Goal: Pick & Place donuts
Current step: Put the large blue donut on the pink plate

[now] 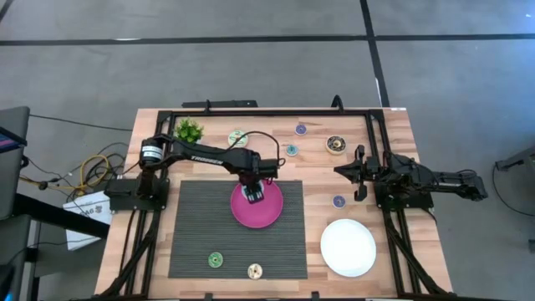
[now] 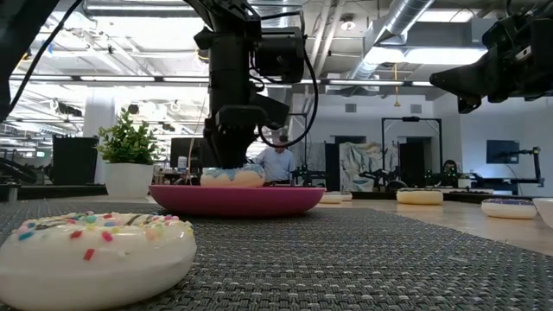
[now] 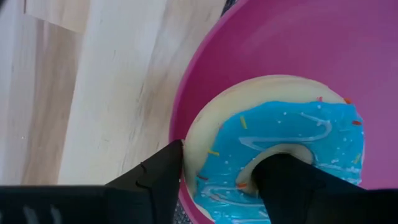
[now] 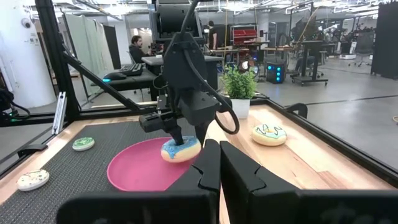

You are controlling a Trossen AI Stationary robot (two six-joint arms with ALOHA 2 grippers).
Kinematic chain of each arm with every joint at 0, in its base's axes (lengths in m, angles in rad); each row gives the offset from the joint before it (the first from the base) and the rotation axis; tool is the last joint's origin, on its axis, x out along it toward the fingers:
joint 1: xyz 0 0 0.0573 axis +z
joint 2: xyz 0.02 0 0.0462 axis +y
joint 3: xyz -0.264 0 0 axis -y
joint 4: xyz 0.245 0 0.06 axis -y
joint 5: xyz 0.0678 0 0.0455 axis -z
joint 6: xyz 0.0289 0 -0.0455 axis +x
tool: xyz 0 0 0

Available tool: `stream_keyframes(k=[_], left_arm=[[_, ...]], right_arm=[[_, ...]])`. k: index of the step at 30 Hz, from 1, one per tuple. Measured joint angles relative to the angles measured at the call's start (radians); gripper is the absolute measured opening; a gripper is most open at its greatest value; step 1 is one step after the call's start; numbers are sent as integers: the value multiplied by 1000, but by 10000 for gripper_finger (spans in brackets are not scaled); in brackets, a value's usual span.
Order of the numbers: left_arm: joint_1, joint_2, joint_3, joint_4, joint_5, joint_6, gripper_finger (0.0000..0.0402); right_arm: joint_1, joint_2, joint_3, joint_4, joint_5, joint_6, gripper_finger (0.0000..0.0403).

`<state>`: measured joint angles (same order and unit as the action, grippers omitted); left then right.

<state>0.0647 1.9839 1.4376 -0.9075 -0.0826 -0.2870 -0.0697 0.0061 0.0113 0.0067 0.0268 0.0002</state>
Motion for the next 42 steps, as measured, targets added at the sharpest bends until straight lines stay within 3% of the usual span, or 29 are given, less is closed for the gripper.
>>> stream_keyframes(k=[20,42], left_arm=[[0,0,0,-50,37,28,276],[-7,0,0,-89,27,57,281]], right_arm=[[0,0,0,0,0,0,0],[0,0,0,0,0,0,0]])
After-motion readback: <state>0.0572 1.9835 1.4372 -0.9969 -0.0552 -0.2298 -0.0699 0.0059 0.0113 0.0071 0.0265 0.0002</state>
